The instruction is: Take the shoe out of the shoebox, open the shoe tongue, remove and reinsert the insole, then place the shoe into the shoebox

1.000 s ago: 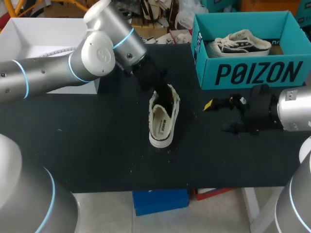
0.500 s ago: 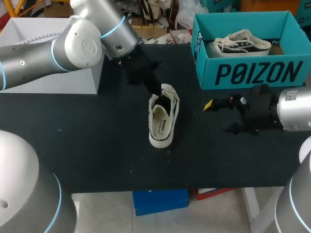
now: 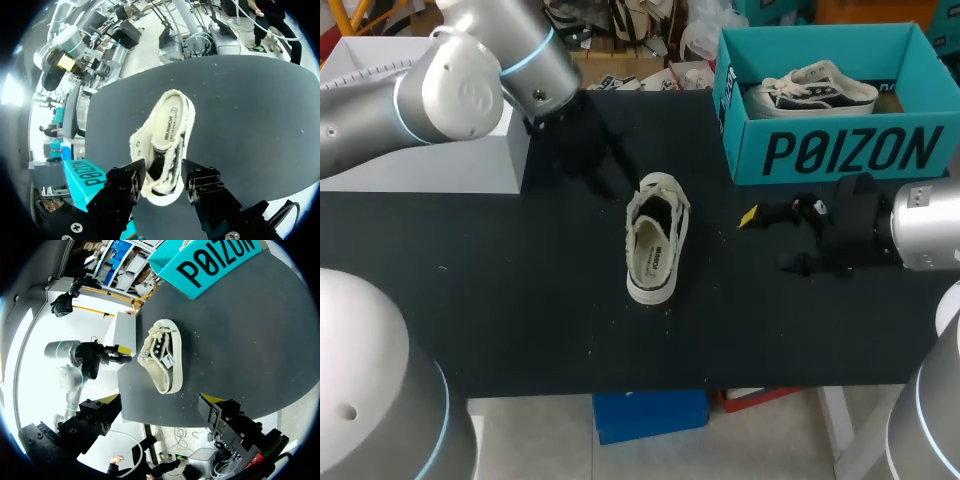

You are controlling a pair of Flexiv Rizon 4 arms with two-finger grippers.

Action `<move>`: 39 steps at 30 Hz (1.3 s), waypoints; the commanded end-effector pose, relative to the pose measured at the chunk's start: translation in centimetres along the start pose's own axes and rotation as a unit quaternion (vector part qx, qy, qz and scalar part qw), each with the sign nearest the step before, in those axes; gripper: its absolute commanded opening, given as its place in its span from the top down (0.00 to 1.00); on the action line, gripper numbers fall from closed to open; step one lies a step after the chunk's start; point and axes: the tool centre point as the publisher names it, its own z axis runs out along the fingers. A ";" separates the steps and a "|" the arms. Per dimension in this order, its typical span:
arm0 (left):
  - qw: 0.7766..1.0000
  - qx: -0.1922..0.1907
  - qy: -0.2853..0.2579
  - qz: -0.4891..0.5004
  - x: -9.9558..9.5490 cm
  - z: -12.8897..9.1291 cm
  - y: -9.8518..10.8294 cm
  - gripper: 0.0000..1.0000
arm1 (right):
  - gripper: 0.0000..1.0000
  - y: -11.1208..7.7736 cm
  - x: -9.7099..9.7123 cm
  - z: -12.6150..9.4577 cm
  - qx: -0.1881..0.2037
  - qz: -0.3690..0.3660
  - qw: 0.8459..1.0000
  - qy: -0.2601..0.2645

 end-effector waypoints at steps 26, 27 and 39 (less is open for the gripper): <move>0.988 -0.032 0.132 0.071 2.0 4.0 -0.1 0.55 | 0.00 0.0 0.1 0.2 -0.001 0.000 1.000 -0.001; 0.988 -0.028 0.134 0.069 2.1 4.3 -0.1 0.55 | 0.00 0.0 0.1 0.2 -0.001 0.000 1.000 -0.001; 0.986 -0.013 0.152 0.061 3.5 7.4 0.1 0.54 | 0.00 0.0 0.1 0.2 -0.001 0.000 1.000 -0.001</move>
